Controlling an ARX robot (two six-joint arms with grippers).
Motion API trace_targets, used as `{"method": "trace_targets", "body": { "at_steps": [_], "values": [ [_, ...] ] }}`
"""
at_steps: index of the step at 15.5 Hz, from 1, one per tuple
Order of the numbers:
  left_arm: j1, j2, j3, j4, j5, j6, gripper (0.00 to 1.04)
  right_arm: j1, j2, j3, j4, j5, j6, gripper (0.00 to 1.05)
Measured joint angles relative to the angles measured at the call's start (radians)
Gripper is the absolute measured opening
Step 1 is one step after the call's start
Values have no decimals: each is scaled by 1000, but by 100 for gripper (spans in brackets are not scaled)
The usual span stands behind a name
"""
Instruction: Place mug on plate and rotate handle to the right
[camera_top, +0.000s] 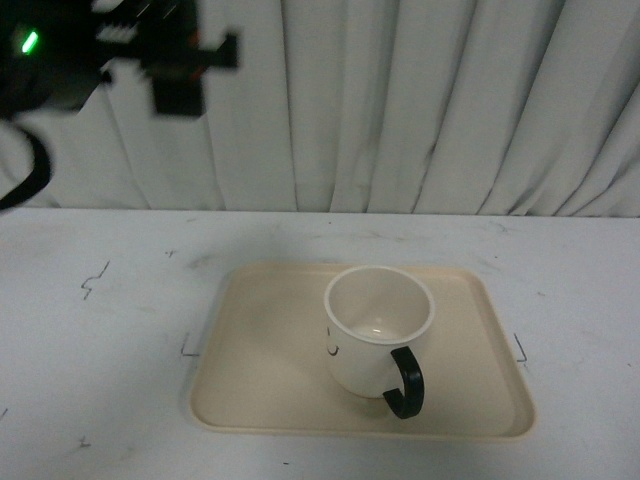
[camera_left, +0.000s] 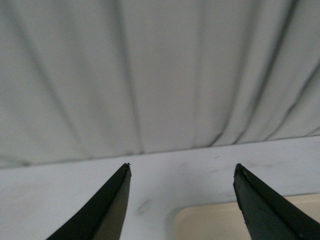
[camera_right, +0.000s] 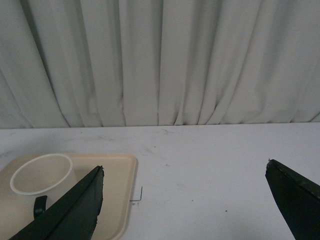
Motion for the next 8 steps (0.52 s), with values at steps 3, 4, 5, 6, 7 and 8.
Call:
{"method": "trace_targets", "body": {
  "at_steps": [3,4,5,6,7,8],
  "values": [
    [107,-190,-216,213,23,-3,31,0,0,0,0,-1,0,98],
    [118,-250,-267,229,54,-3,20,0,0,0,0,-1,0,98],
    [134,-279,-328,227,84,-3,9,0,0,0,1,-1,0,98],
    [150,-291,-389,219,107,-5,2,0,0,0,0,-1,0,98],
    [169,-311,-430,213,119,-3,2,0,0,0,0,0,0,98],
    [189,-359,-464,214,132,-3,2,0,0,0,0,-1,0,98]
  ]
}}
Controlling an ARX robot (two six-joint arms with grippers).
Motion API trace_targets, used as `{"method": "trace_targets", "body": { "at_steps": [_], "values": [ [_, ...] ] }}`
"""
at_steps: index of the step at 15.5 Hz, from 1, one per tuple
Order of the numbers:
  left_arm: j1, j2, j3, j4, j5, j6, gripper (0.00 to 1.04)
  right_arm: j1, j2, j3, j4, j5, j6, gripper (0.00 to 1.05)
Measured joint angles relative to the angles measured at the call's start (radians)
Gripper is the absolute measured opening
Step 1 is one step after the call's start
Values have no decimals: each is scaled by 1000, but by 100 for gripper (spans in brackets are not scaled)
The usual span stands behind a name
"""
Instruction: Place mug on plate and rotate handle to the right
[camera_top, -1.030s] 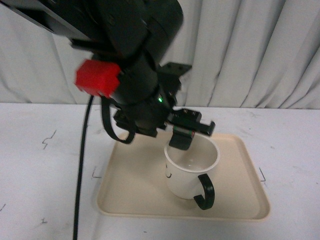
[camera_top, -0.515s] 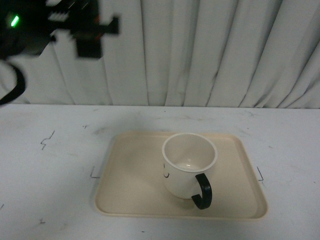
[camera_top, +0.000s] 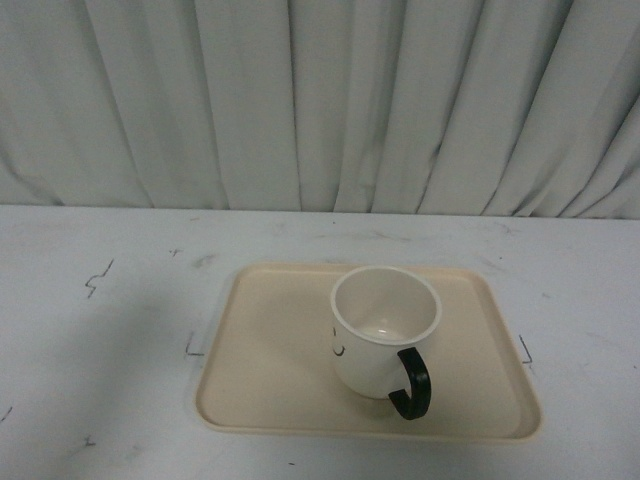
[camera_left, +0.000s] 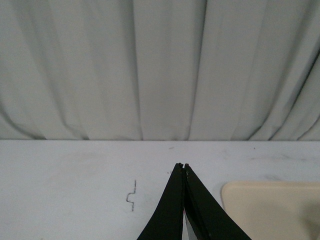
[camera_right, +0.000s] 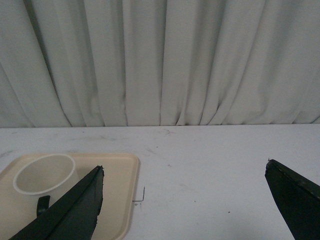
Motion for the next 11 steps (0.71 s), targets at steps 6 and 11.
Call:
{"method": "trace_targets", "body": {
  "at_steps": [6,11],
  "values": [
    [87,-284,-159,-94,82,0,2,0,0,0,0,0,0,98],
    [164,-437,-258,-175,168,0,2,0,0,0,0,0,0,98]
  ]
}}
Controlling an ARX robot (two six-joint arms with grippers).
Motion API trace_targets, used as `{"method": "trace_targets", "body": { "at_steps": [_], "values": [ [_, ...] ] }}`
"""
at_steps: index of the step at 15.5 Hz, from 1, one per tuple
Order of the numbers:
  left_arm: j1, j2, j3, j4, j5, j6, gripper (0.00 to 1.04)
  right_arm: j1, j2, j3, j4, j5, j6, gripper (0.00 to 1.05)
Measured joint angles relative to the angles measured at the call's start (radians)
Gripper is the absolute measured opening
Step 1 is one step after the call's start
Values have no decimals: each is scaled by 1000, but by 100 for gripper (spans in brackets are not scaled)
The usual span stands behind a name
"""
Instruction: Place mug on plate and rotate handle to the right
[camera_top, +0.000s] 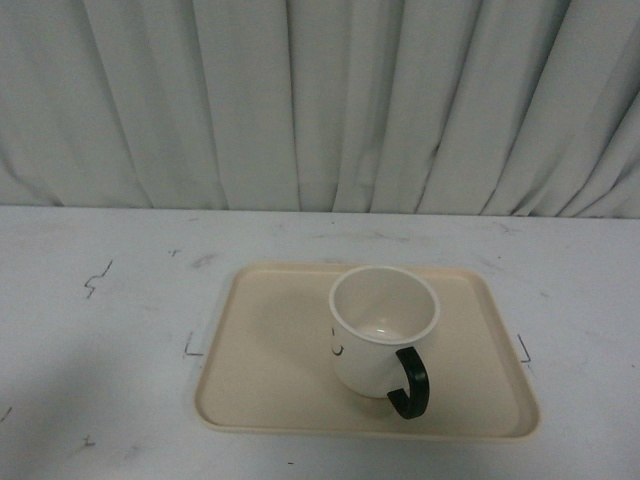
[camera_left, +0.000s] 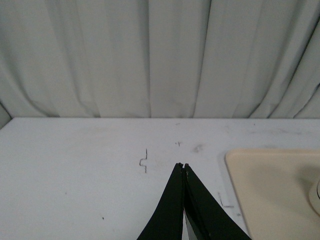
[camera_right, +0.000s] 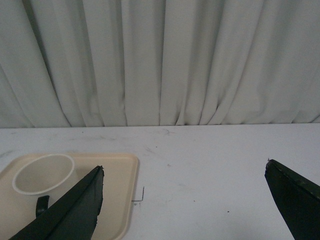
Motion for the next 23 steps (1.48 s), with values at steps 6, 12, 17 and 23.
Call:
{"method": "trace_targets", "body": {
  "at_steps": [6,12,17,23],
  "values": [
    [0,-265,-1,-232,0,0,2,0,0,0,0,0,0,98],
    [0,-442,-2,-402,0,0,2,0,0,0,0,0,0,98],
    [0,-536,-2,-497,0,0,2,0,0,0,0,0,0,98],
    [0,-713,-1,-680,1,-2,9,0,0,0,-1,-2,0,98]
  ]
}}
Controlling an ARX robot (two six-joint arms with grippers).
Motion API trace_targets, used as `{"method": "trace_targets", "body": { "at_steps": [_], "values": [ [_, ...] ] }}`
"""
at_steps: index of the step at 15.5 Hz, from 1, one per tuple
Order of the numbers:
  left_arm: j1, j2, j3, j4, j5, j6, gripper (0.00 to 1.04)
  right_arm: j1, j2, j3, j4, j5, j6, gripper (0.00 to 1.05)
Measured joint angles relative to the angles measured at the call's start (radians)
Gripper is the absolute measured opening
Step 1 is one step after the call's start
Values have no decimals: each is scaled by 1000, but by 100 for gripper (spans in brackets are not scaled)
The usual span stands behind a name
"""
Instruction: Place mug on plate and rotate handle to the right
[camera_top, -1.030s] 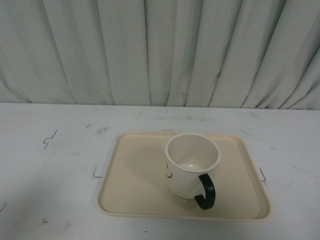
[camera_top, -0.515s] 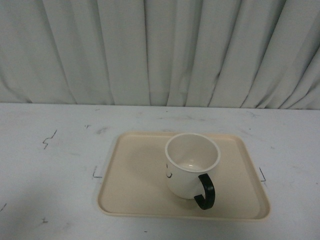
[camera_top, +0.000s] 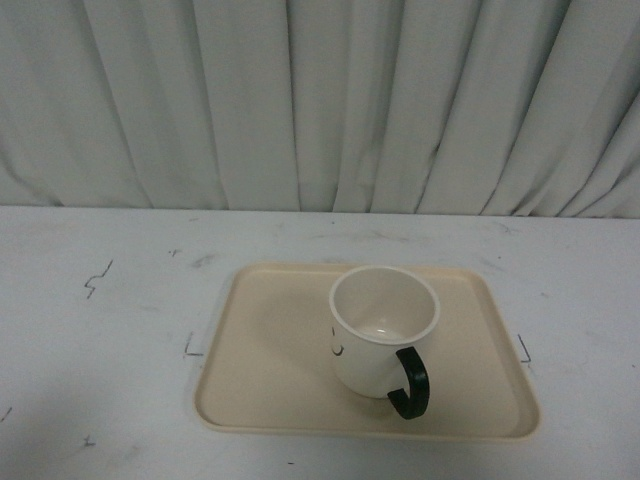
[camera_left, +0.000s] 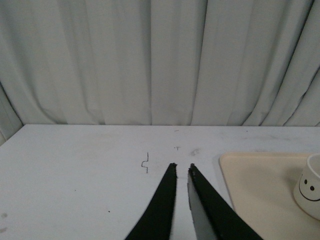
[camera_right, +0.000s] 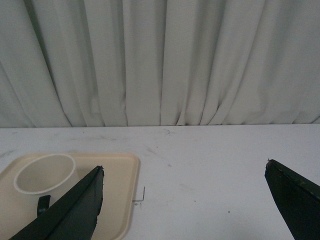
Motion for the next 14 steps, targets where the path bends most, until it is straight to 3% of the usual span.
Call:
{"method": "trace_targets", "body": {
  "at_steps": [2,3,4,5,6,8,14],
  "values": [
    [0,0,0,-2,0,0,33,-2,3,2,-15,-10,-6,98],
    [0,0,0,-3,-2,0,45,-58,123,86,-225,-172,-93,98],
    [0,0,0,-1,2,0,56,-56,377,191,-296,-300,-193,98],
    [0,0,0,-2,0,0,67,-5,529,253,-235,-351,-235,98],
    [0,0,0,-3,-2,0,81,41,697,349,-172,-340,-245,98],
    [1,0,0,-2,0,1,100,99,998,536,-230,-270,-188,98],
    [1,0,0,-2,0,0,98,237,1708,1056,-338,-179,178,98]
  ]
}}
